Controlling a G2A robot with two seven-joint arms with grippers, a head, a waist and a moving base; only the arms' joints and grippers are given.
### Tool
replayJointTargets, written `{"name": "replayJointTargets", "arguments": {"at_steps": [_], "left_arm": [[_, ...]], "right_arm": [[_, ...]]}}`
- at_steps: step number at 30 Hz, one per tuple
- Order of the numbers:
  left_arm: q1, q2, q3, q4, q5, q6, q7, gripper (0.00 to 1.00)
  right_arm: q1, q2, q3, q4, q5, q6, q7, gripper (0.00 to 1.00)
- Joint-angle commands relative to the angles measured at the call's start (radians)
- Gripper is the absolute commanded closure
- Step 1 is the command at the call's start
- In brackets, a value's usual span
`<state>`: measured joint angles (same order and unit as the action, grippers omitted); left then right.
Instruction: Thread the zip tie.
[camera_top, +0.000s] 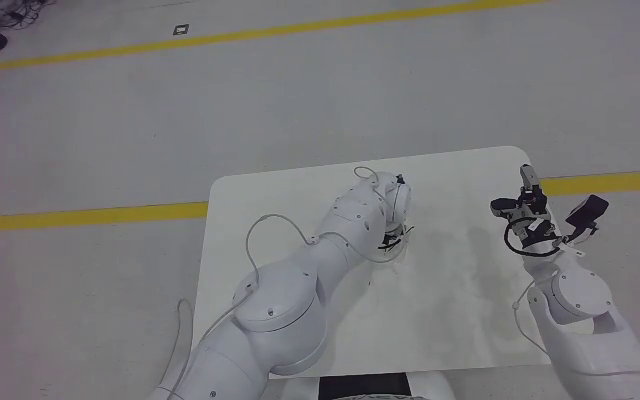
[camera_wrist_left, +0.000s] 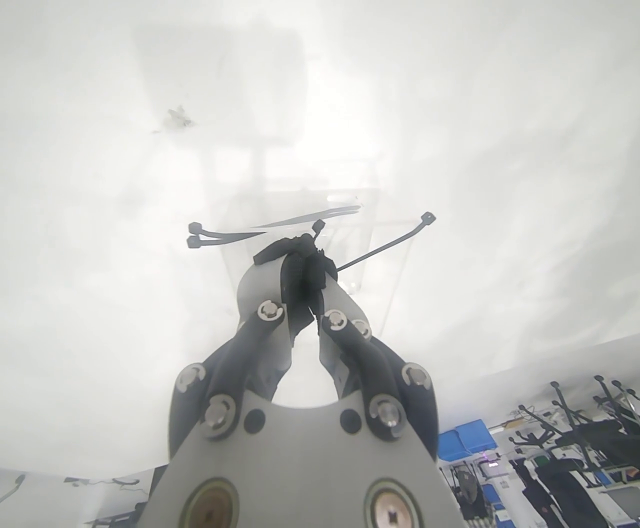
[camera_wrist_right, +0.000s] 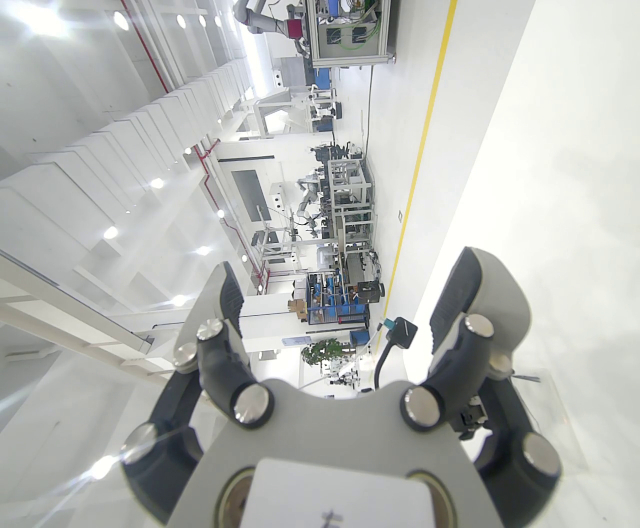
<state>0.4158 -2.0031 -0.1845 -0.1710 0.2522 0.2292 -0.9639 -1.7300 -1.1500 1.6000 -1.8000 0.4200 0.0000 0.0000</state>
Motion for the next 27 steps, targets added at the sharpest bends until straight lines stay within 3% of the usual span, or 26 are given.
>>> {"name": "replayJointTargets", "arguments": {"at_steps": [1,12,18,19,20,21,27], "left_arm": [[-0.002,0.000,-0.001,-0.003,0.000,0.003,-0.002,1.00],[-0.025,-0.001,-0.009,-0.020,-0.008,-0.012,-0.012,1.00],[-0.013,-0.001,-0.005,-0.022,0.000,-0.009,-0.017,1.00],[-0.010,-0.001,-0.005,-0.025,0.000,-0.008,-0.017,0.93],[-0.008,-0.002,-0.004,-0.029,0.002,-0.008,-0.019,0.75],[-0.006,-0.002,-0.003,-0.033,0.004,-0.007,-0.018,0.66],[-0.001,-0.002,0.001,-0.041,0.018,0.006,-0.024,0.74]], "right_arm": [[0.000,0.000,0.000,0.000,0.000,0.000,0.000,0.00],[0.000,0.000,0.000,0.000,0.000,0.000,0.000,0.00],[0.000,0.000,0.000,0.000,0.000,0.000,0.000,0.00],[0.000,0.000,0.000,0.000,0.000,0.000,0.000,0.00],[0.000,0.000,0.000,0.000,0.000,0.000,0.000,0.00],[0.000,0.000,0.000,0.000,0.000,0.000,0.000,0.00],[0.000,0.000,0.000,0.000,0.000,0.000,0.000,0.00]]}}
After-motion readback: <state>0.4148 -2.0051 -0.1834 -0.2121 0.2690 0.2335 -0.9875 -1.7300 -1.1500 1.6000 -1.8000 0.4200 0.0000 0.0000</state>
